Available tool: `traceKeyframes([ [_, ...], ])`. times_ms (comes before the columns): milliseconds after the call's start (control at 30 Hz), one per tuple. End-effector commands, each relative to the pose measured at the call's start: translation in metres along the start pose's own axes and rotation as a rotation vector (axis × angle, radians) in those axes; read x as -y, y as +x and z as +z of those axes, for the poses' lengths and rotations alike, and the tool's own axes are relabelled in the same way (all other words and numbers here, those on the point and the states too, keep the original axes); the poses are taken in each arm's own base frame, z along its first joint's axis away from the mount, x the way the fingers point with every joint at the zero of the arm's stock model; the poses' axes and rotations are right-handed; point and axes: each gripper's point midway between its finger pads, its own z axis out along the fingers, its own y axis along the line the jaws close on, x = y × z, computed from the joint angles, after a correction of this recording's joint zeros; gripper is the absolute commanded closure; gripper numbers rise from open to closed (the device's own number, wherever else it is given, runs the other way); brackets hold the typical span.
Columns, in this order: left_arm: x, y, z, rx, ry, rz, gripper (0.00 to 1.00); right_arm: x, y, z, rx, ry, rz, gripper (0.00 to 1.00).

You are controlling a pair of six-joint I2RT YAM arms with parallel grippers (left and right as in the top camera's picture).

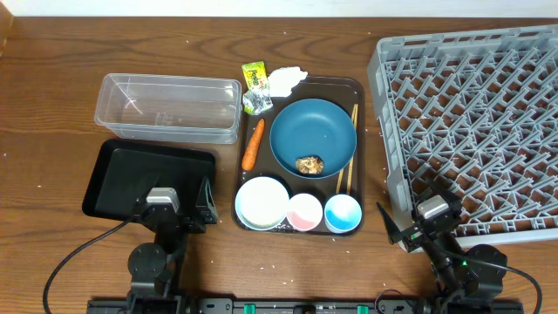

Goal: Sort waste into correct bins and load items into the dishwasher rack

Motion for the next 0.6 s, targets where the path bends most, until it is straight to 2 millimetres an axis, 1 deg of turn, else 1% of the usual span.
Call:
traceKeyframes([
  [0,0.013,0.008,0.001,-0.016,0.084,-0.066,0.02,-0.002,-0.002,0.000,0.011,-0.011,0.003,0.01],
  [67,0.028,0.001,0.000,0.004,0.169,-0.079,0.02,-0.006,-0.007,0.000,0.033,-0.033,-0.006,0.01],
  [167,0.044,-0.009,-0.004,0.036,0.259,-0.069,0.02,-0.012,-0.011,-0.001,0.051,-0.072,-0.009,0.01],
  [233,0.055,-0.022,-0.010,0.070,0.320,-0.059,0.02,-0.012,-0.015,-0.002,0.058,-0.070,0.021,0.01],
  [300,0.062,-0.038,-0.015,0.105,0.356,-0.049,0.02,-0.011,-0.024,-0.004,0.074,-0.068,0.043,0.01],
  [400,0.072,-0.066,-0.028,0.143,0.396,-0.047,0.02,-0.009,-0.045,-0.011,0.113,-0.060,0.041,0.01],
  [467,0.076,-0.082,-0.036,0.130,0.396,-0.052,0.02,-0.007,-0.065,-0.017,0.145,-0.053,0.027,0.01],
  [567,0.078,-0.095,-0.041,0.050,0.378,-0.058,0.02,-0.006,-0.089,-0.025,0.156,-0.051,0.021,0.01],
])
